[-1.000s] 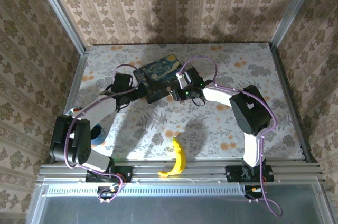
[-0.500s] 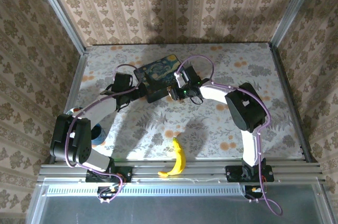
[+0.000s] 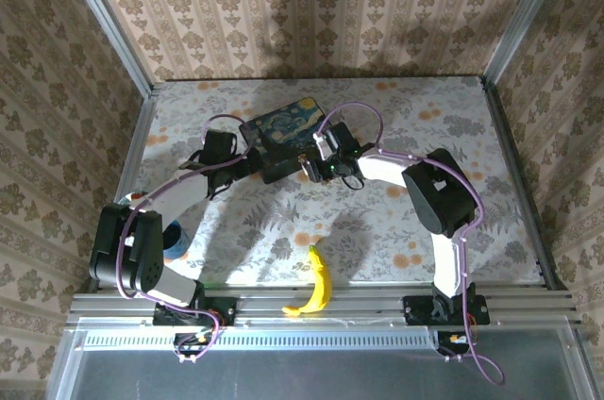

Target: Unlock the padlock with the key

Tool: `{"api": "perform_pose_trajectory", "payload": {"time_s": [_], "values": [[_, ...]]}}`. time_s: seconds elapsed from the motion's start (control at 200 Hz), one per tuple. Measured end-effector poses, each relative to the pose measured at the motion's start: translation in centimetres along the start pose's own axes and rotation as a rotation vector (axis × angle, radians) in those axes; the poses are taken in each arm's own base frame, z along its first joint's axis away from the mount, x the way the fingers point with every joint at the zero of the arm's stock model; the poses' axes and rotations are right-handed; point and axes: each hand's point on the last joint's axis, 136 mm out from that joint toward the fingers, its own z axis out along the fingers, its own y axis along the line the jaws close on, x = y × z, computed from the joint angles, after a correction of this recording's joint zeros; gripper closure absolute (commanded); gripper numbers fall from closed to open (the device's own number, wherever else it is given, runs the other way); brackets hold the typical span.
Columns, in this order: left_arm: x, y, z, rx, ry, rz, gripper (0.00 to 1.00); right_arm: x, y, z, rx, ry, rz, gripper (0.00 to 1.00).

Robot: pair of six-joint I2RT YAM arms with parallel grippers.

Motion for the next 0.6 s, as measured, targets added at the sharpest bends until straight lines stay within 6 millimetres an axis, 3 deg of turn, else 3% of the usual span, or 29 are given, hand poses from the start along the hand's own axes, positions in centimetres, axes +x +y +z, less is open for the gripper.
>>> {"api": "perform_pose_trajectory", "payload": {"time_s": [0.385,0.595], "values": [[0.0,0.0,0.0,0.001,0.000,0.000,0.00,1.4,-0.1,0.2,0.020,0.019,-0.013,0.58],[0.1,0.0,0.0,0.002,0.003,0.000,0.00,1.2,-0.2,0.1,0.024,0.008,-0.033,0.78]]}}
